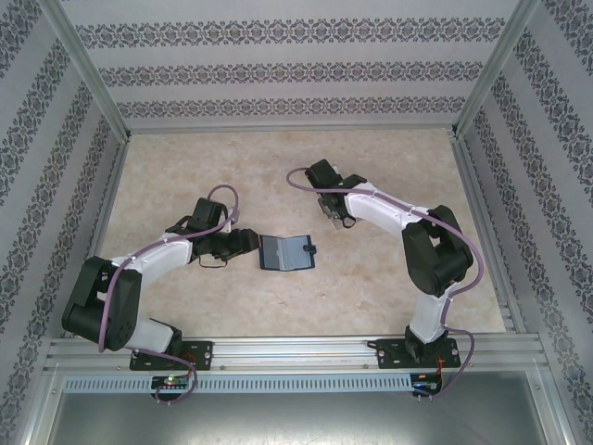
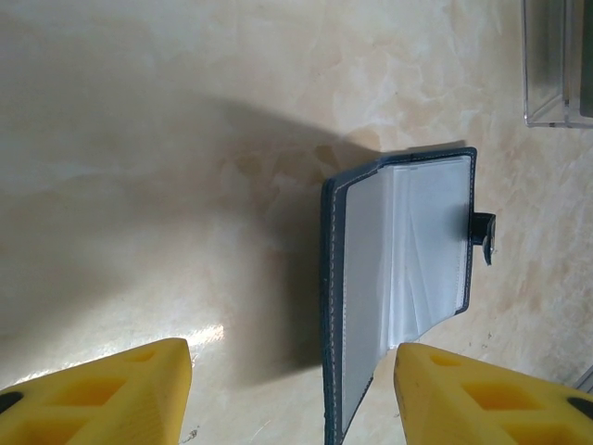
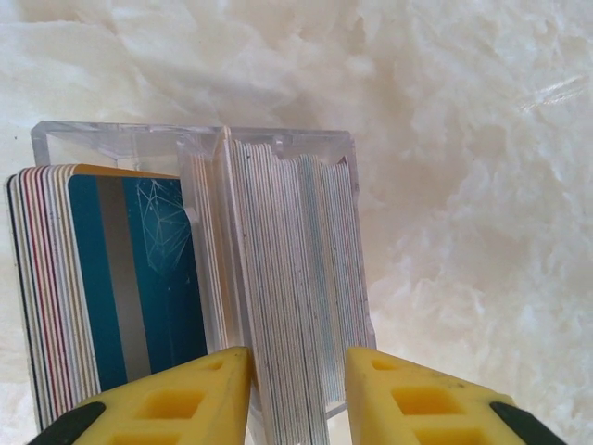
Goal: Put the credit cards into the card holder
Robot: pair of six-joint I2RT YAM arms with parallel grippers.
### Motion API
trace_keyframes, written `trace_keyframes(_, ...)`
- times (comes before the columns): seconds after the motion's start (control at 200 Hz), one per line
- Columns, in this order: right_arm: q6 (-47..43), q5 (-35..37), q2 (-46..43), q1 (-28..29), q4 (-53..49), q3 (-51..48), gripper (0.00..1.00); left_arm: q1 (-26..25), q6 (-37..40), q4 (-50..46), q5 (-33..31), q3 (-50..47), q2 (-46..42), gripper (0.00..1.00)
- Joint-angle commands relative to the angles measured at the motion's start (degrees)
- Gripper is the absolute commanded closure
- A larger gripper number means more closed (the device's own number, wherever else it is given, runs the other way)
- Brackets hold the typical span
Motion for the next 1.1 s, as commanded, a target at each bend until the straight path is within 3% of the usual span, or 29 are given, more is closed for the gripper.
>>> trace_keyframes(0.0,-0.7,2.6,-0.5,0.2,0.2,-0.5,0.66,0.6,-0.2,1.9,0.9,0.3,1.3,0.4)
trace_keyframes(0.07,-0.7,2.2,-0.1,0.1,-0.1,-0.5,0.68,0.6,-0.1,2.4,0.0,-0.1,1.6,0.4)
trace_keyframes(0.165,-0.7,1.8,-1.1,0.6,0.3,-2.1,0.86,0.7,-0.3,2.1,1.6,0.7,2.7,0.4)
trace_keyframes(0.43,-2.0,4.2,-2.8,1.2,1.7,-3.3,0.85,0.6,0.9,-0.1,1.8,2.7,2.6,0.39)
trace_keyframes(0.53,-2.2,4.0,-2.1,1.3,1.1,-2.6,1.0,0.6,0.8,0.6,1.1,2.6,2.6,0.39)
trace_keyframes(0.829,-1.1,0.8,-4.5,1.0,1.2,-3.5,1.0,0.5,0.5,0.7,1.6,2.8,3.1,0.39)
trace_keyframes(1.094,-0.3,-6.3,-8.3,-1.1,2.5,-5.2,1.0,0.5,0.9,0.2,2.1,3.8,3.5,0.39)
